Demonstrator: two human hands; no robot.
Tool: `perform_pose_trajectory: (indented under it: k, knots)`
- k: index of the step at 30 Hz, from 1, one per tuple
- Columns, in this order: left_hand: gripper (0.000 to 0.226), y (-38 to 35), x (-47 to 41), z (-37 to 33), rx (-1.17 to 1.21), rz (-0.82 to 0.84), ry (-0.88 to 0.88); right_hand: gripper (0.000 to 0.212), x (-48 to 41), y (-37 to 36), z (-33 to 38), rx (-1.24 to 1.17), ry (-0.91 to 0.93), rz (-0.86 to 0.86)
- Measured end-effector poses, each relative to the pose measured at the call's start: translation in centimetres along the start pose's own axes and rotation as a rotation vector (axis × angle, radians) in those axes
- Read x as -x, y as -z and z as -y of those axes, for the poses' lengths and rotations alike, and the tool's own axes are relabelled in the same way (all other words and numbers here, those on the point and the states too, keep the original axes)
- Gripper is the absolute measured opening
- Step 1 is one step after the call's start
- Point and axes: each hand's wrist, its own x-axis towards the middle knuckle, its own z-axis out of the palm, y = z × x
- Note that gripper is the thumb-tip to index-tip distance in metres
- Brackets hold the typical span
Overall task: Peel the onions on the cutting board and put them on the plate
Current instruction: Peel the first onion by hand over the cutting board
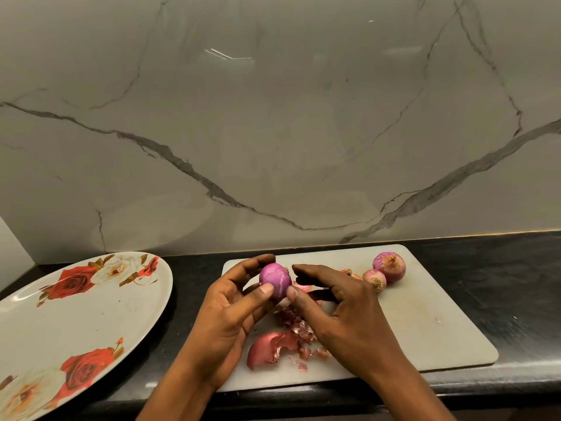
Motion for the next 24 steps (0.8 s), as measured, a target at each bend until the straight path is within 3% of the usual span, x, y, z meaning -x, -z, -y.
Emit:
perform_pose_trajectory:
  k: [6,14,20,24]
  knots:
    - [0.047,-0.46,0.40,-0.06,-0.138,0.053,-0.054,0.033,0.07,0.23,0.13,-0.064,0.002,0.059]
    - [0.042,-0.58,0.39,0.16,-0.227,0.072,-0.087,0.033,0.32,0.42,0.32,-0.003,0.056,0.022]
    - [0.043,-0.58,0.43,0.29,-0.254,0.088,-0.106,0.023,0.54,-0.15,-0.02,0.074,0.096,-0.014]
    - [0.045,-0.21,0.25,0.43,-0.278,0.094,-0.106,0.030,0.66,-0.27,-0.10,0.104,0.109,-0.017]
